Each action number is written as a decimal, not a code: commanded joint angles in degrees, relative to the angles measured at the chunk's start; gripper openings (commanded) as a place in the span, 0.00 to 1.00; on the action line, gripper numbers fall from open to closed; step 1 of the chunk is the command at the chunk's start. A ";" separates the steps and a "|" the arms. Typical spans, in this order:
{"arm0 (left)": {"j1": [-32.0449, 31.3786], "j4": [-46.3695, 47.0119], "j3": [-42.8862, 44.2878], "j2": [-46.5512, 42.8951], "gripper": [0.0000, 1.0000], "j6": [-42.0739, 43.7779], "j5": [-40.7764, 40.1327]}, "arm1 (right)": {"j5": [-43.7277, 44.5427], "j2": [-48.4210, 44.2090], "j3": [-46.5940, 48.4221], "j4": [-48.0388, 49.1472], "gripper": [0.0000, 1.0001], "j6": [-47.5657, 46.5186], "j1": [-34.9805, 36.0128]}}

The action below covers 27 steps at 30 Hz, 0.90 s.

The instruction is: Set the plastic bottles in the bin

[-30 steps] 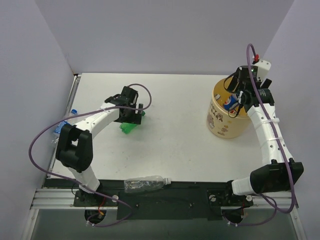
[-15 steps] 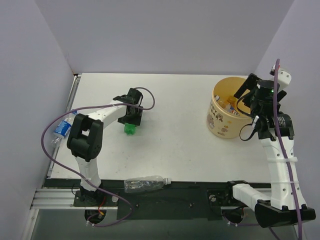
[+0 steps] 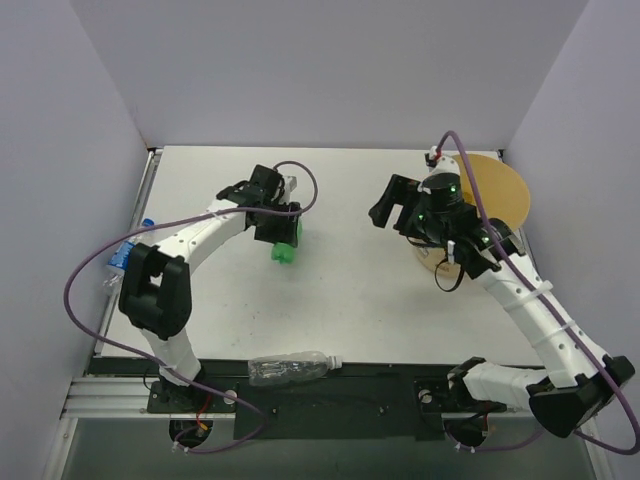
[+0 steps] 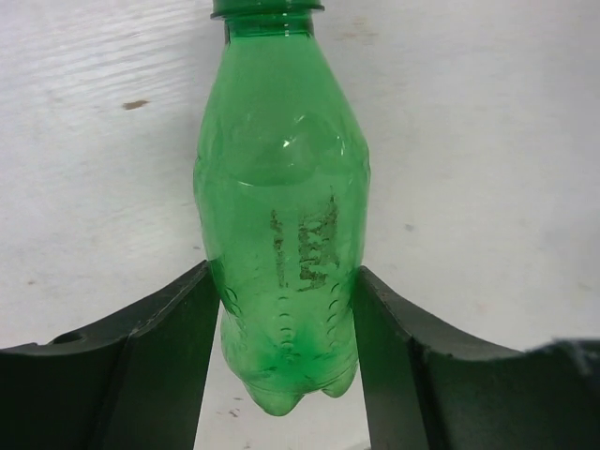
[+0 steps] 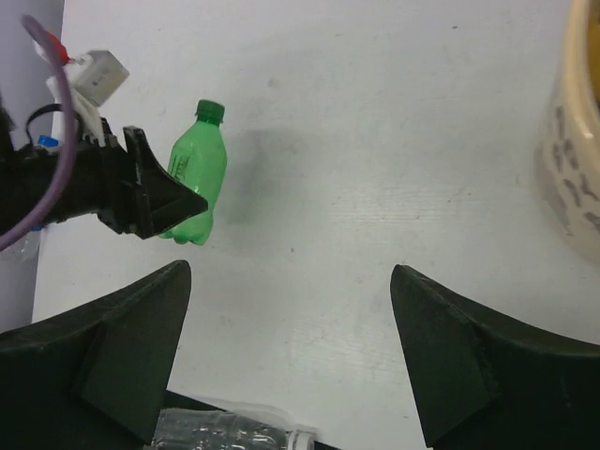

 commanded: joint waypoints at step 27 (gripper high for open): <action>-3.86 14.81 -2.92 -17.80 0.52 -13.25 39.04 | -8.80 21.20 -2.37 27.73 0.43 20.58 2.80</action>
